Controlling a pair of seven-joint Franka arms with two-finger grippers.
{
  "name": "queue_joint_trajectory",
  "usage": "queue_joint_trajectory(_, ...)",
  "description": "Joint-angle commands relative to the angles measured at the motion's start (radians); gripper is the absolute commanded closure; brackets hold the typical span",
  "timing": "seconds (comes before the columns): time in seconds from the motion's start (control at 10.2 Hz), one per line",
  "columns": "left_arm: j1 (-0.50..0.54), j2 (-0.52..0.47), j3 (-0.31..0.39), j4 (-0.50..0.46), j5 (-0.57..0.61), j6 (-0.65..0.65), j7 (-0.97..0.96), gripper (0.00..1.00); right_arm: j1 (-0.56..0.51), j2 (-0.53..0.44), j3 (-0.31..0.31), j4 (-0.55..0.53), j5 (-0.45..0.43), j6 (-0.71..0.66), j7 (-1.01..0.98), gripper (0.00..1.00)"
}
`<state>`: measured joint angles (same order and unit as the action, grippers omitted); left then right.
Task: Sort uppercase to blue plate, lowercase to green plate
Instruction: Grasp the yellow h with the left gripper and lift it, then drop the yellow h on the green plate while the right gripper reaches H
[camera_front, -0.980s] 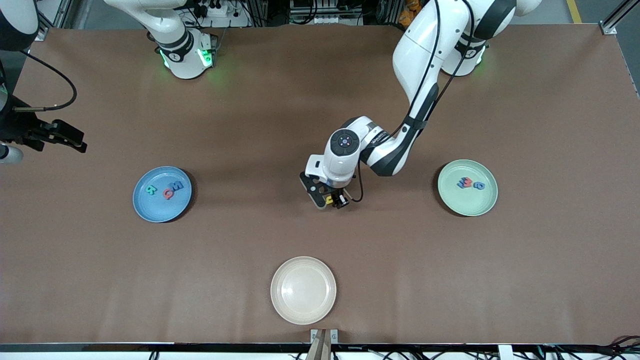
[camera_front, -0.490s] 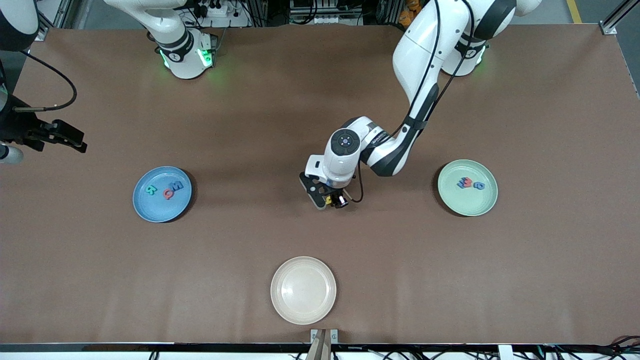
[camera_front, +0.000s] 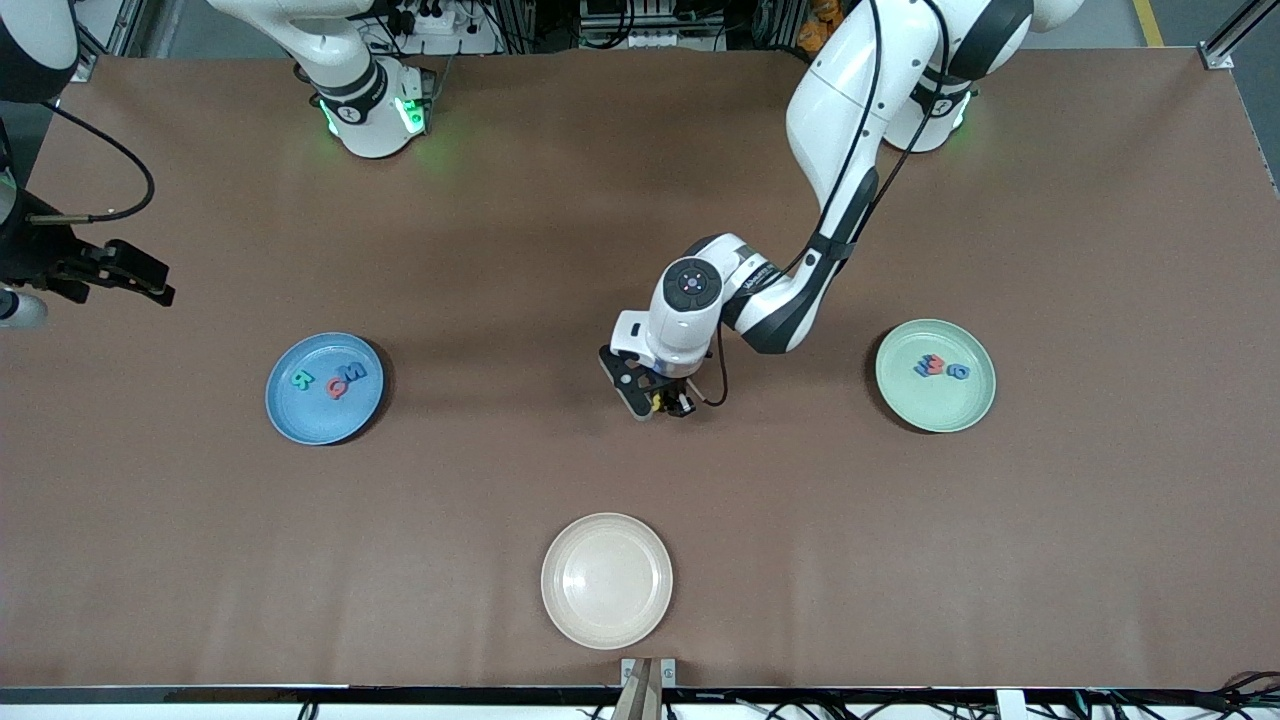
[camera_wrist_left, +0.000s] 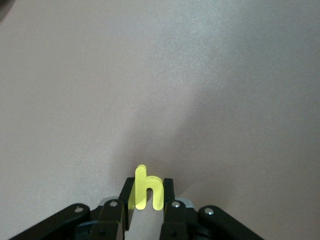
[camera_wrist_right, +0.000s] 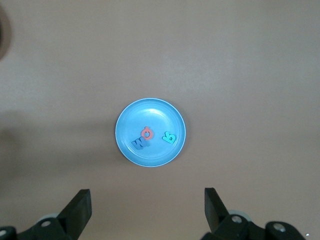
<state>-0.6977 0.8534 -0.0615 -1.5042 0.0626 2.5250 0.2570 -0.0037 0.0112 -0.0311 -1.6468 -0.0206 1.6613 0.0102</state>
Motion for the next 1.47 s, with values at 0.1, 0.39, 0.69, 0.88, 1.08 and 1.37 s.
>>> queue_joint_trajectory(0.1, 0.009, 0.012, 0.002, 0.007, 0.019, 0.020, 0.024, 0.91, 0.008, 0.000, 0.005, 0.018, -0.001, -0.006, 0.004, 0.00)
queue_joint_trajectory(0.39, 0.018, -0.014, 0.002, 0.007, 0.013, 0.015, 0.025, 1.00, 0.019, 0.006, 0.007, 0.018, 0.067, -0.002, 0.008, 0.00)
queue_joint_trajectory(0.69, 0.102, -0.107, -0.009, -0.075, 0.011, -0.051, 0.027, 1.00, 0.021, 0.004, 0.005, 0.018, 0.057, -0.009, 0.005, 0.00)
queue_joint_trajectory(0.88, 0.192, -0.225, -0.009, -0.230, 0.011, -0.052, 0.027, 1.00, 0.021, 0.004, 0.004, 0.016, 0.056, -0.009, 0.004, 0.00)
queue_joint_trajectory(1.08, 0.329, -0.344, -0.018, -0.380, 0.011, -0.052, 0.037, 1.00, 0.021, 0.000, 0.004, 0.028, 0.056, -0.014, 0.007, 0.00)
queue_joint_trajectory(1.37, 0.544, -0.493, -0.031, -0.539, 0.005, -0.095, 0.065, 1.00, 0.024, 0.010, 0.002, 0.045, 0.053, -0.008, -0.001, 0.00)
